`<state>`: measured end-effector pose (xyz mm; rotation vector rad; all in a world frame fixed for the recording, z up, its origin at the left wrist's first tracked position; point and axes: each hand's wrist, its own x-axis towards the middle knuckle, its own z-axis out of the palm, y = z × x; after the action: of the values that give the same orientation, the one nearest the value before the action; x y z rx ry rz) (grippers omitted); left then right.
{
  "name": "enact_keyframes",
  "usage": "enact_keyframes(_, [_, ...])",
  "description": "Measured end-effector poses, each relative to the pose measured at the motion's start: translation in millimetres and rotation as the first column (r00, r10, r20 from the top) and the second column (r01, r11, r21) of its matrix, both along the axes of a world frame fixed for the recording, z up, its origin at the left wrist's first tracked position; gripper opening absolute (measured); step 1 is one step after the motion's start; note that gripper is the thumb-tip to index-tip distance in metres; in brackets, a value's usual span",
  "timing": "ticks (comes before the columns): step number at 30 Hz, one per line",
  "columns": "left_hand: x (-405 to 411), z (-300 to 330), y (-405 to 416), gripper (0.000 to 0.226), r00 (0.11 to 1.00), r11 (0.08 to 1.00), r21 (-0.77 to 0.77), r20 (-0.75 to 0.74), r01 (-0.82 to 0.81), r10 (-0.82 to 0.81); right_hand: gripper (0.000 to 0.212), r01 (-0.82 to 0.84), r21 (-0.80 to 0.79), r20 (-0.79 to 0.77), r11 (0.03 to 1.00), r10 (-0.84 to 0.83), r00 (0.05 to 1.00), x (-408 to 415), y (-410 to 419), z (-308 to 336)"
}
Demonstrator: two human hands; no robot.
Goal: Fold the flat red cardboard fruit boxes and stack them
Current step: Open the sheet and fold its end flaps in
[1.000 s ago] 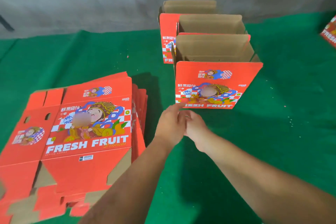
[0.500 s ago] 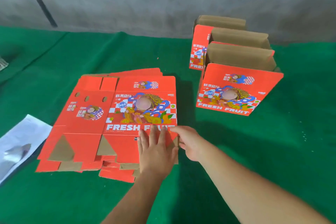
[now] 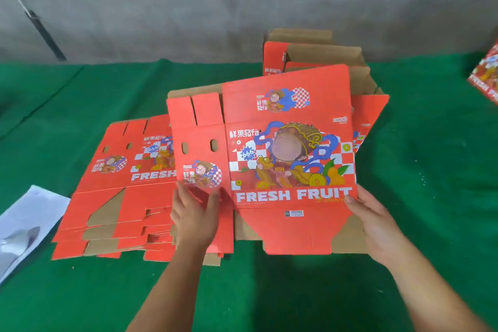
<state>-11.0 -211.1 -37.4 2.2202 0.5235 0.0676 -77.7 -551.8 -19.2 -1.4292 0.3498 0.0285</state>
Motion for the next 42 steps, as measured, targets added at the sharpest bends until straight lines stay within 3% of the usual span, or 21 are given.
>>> enact_keyframes(4, [1.8, 7.7, -7.6, 0.103, 1.000, 0.985, -0.169, 0.006, 0.020, -0.020, 0.035, 0.071, 0.005, -0.035, 0.997, -0.071, 0.997, -18.3, -18.0, 14.0])
enact_keyframes(9, [8.3, 28.1, -17.1, 0.079, 0.996, 0.941, -0.327, -0.008, 0.082, -0.090, 0.031, 0.123, -0.111, -0.039, 0.986, -0.128, 0.991, -31.6, -39.2, 38.2])
enact_keyframes(12, [8.8, 35.5, -25.0, 0.089, 0.985, 0.881, -0.445, 0.024, 0.163, -0.170, 0.025, 0.098, -0.188, -0.090, 0.977, -0.116, 0.989, -36.8, -49.3, 53.3])
enact_keyframes(15, [1.1, 43.2, -40.7, 0.108, 0.976, 0.830, -0.517, 0.047, 0.207, -0.213, 0.026, -0.021, -0.282, -0.159, 0.959, -0.025, 0.987, -38.2, -49.9, 54.1])
enact_keyframes(19, [-17.0, 36.2, -73.8, 0.099, 0.902, 0.690, -0.665, -0.056, 0.286, -0.428, 0.054, -0.266, -0.307, -0.314, 0.914, 0.167, 0.935, -36.0, -18.8, 36.5])
enact_keyframes(21, [-20.4, 33.9, -76.6, 0.088, 0.914, 0.713, -0.637, -0.033, 0.293, -0.405, 0.075, -0.255, -0.307, -0.329, 0.917, 0.149, 0.932, -38.0, -12.7, 32.4])
enact_keyframes(24, [-16.6, 41.3, -63.0, 0.099, 0.930, 0.764, -0.601, -0.091, 0.235, -0.357, 0.063, -0.123, -0.215, -0.264, 0.969, 0.064, 0.962, -36.4, -31.3, 42.3])
enact_keyframes(26, [-12.2, 47.9, -52.8, 0.113, 0.905, 0.779, -0.595, -0.196, 0.196, -0.377, 0.068, -0.022, -0.092, -0.184, 0.996, 0.005, 0.983, -35.1, -45.3, 55.2])
enact_keyframes(29, [-7.2, 66.2, -45.3, 0.124, 0.820, 0.780, -0.535, -0.253, 0.323, -0.514, 0.078, -0.057, 0.042, -0.023, 0.997, 0.058, 0.998, -29.9, -57.9, 73.4])
enact_keyframes(31, [-6.3, 79.2, -43.9, 0.123, 0.845, 0.822, -0.413, -0.189, 0.393, -0.500, 0.073, -0.097, 0.018, 0.023, 0.995, 0.096, 0.995, -26.1, -59.0, 83.6])
enact_keyframes(33, [-5.9, 90.0, -44.6, 0.111, 0.900, 0.884, -0.210, -0.040, 0.417, -0.434, 0.056, -0.033, -0.097, 0.003, 0.995, 0.033, 0.999, -21.6, -58.0, 95.1])
enact_keyframes(35, [-1.5, 94.1, -43.2, 0.097, 0.927, 0.925, -0.071, 0.082, 0.373, -0.367, 0.062, 0.112, -0.198, 0.002, 0.974, -0.114, 0.993, -16.9, -59.2, 96.0])
enact_keyframes(37, [1.5, 89.2, -42.5, 0.090, 0.931, 0.929, -0.120, 0.155, 0.350, -0.330, 0.061, 0.177, -0.244, -0.044, 0.954, -0.193, 0.980, -14.7, -57.6, 93.8])
enact_keyframes(39, [0.0, 78.3, -44.6, 0.075, 0.927, 0.912, -0.210, 0.216, 0.352, -0.308, 0.067, 0.112, -0.263, -0.069, 0.958, -0.134, 0.989, -18.5, -48.0, 90.1])
enact_keyframes(41, [-1.4, 65.2, -47.4, 0.050, 0.912, 0.871, -0.290, 0.233, 0.397, -0.338, 0.090, 0.010, -0.264, -0.063, 0.965, -0.027, 0.998, -24.6, -38.3, 89.7])
enact_keyframes(42, [-0.4, 62.3, -47.2, 0.049, 0.895, 0.857, -0.274, 0.234, 0.436, -0.380, 0.103, -0.053, -0.256, -0.056, 0.965, 0.040, 0.998, -25.3, -36.6, 87.2])
